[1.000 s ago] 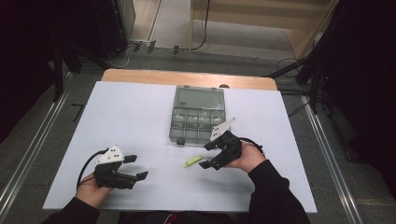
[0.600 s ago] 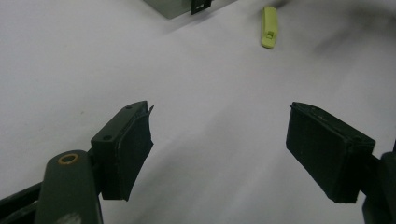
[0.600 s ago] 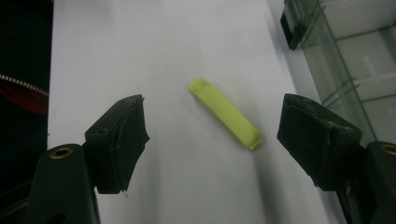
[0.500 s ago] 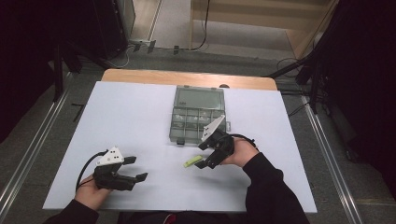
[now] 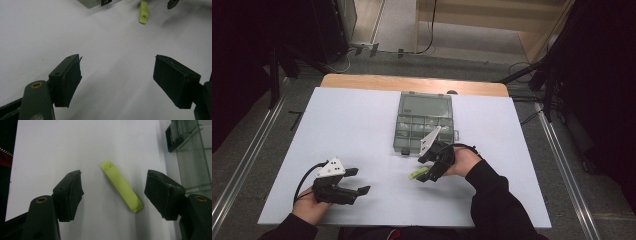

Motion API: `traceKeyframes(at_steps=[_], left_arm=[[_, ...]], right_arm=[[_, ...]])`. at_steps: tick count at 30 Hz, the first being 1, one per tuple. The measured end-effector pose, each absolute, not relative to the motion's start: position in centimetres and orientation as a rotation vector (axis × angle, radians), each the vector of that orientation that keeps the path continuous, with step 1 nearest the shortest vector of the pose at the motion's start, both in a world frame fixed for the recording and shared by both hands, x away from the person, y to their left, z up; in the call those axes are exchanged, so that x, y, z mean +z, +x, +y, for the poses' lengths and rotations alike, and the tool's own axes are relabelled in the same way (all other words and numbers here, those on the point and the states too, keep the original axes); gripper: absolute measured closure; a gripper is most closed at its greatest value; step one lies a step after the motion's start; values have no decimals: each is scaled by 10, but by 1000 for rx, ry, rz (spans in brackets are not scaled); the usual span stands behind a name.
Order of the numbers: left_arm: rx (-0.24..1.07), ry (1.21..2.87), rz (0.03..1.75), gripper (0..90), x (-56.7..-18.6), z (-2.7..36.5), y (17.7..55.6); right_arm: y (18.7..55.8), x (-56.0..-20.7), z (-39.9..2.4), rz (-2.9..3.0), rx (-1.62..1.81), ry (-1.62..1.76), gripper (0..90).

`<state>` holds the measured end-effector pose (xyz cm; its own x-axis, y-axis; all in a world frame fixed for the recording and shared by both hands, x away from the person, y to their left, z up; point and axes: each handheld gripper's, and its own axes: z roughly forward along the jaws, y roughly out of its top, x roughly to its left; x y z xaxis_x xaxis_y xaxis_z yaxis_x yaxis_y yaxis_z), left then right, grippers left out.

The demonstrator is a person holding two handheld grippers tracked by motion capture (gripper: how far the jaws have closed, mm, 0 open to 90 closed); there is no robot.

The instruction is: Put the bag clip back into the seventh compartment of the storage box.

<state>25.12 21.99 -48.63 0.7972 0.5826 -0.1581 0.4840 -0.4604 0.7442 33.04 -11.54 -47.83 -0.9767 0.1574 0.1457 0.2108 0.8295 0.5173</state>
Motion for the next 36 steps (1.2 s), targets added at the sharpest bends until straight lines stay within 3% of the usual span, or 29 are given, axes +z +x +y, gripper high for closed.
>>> traceKeyframes(at_steps=[16, 25, 29, 36], left_arm=[[140, 2147, 772, 217, -486, 218, 253], [138, 2141, 783, 217, -487, 219, 253], [137, 2141, 782, 217, -487, 219, 253], [137, 2142, 783, 218, -487, 220, 254]], right_arm=[[329, -494, -108, -3010, -798, -194, 428], [324, -495, -109, -3052, -823, -174, 535], [325, -495, -110, -3047, -825, -190, 629], [326, -495, -111, -3035, -841, -183, 683]])
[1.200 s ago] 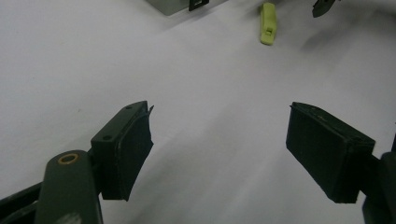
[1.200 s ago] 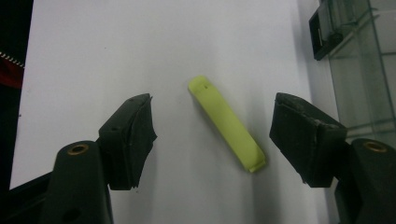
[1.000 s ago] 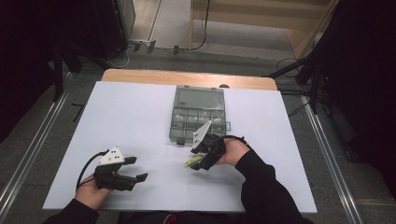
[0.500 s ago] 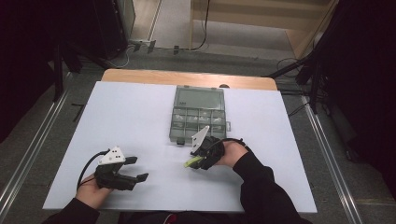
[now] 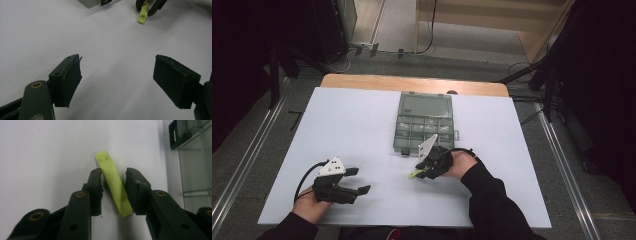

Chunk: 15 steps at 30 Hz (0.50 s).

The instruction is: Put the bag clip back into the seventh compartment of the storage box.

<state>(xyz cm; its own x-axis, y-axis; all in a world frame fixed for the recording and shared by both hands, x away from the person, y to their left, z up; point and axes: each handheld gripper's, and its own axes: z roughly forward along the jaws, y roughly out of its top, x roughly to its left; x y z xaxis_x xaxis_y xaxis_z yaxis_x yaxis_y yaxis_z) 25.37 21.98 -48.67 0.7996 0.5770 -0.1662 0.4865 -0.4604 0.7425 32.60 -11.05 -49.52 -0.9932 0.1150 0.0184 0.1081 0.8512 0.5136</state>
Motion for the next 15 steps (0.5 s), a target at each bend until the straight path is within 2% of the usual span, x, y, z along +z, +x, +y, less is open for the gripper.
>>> traceKeyframes(at_steps=[3, 15], left_arm=[[137, 2145, 784, 217, -487, 220, 254], [136, 2139, 788, 218, -487, 220, 255]], right_arm=[[325, -495, -110, 3022, 835, 161, 774], [329, -493, -109, 3075, 842, 323, 785]])
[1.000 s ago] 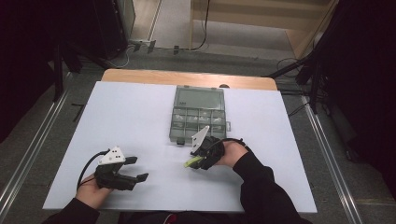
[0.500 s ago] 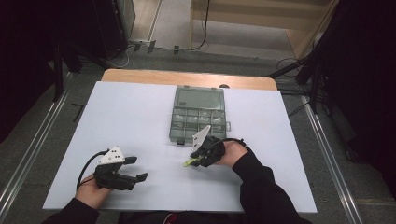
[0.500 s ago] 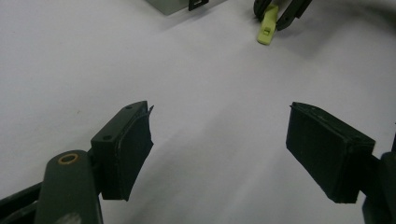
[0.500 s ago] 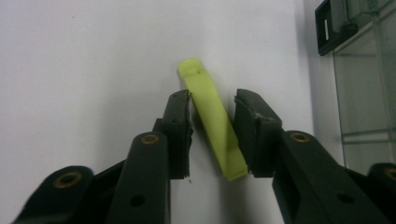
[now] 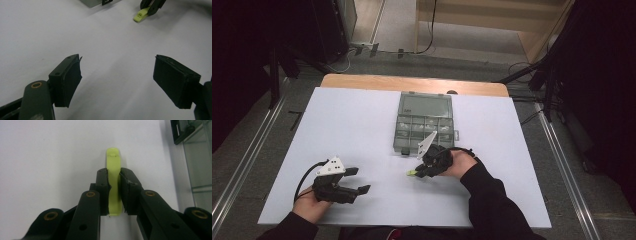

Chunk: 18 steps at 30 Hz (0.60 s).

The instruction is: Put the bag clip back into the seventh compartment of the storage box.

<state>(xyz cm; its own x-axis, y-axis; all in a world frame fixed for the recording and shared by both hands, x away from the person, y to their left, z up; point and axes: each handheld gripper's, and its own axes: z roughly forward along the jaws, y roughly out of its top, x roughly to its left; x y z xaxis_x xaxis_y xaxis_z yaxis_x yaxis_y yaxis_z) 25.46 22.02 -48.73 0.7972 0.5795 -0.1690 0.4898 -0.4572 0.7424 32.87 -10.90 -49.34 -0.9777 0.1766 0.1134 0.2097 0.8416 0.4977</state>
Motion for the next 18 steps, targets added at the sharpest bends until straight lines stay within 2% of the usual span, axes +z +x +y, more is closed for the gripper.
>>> traceKeyframes(at_steps=[18], left_arm=[[130, 2145, 772, 217, -487, 217, 258]], right_arm=[[333, -480, -123, -2770, -844, -766, 785]])
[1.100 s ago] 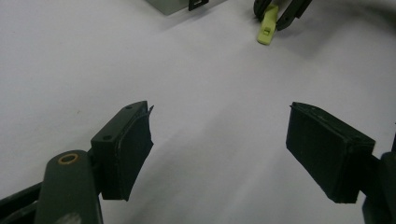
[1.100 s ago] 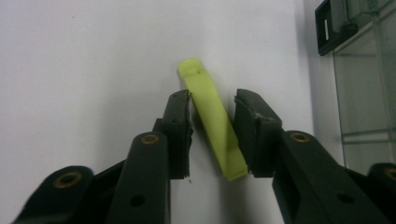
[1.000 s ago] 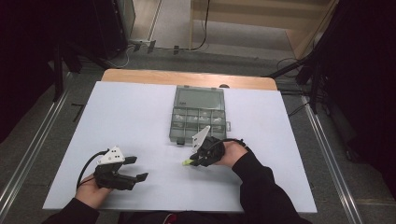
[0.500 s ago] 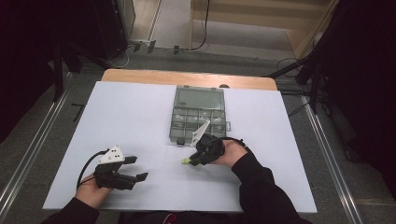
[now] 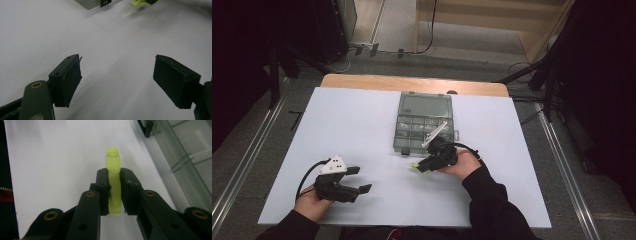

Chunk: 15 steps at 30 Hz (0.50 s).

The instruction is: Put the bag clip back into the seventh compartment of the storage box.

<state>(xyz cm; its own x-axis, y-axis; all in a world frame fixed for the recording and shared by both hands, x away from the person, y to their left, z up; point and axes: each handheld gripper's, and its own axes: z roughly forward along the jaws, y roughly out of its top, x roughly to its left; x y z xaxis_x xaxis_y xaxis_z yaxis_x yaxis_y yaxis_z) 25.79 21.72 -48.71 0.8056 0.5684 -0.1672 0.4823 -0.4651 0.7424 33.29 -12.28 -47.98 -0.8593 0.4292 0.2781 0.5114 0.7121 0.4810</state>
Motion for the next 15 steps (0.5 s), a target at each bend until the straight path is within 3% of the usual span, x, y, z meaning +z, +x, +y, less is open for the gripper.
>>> traceKeyframes(at_steps=[15], left_arm=[[121, 2139, 769, 217, -487, 216, 262]], right_arm=[[319, -471, -142, -2723, -859, -950, 786]])
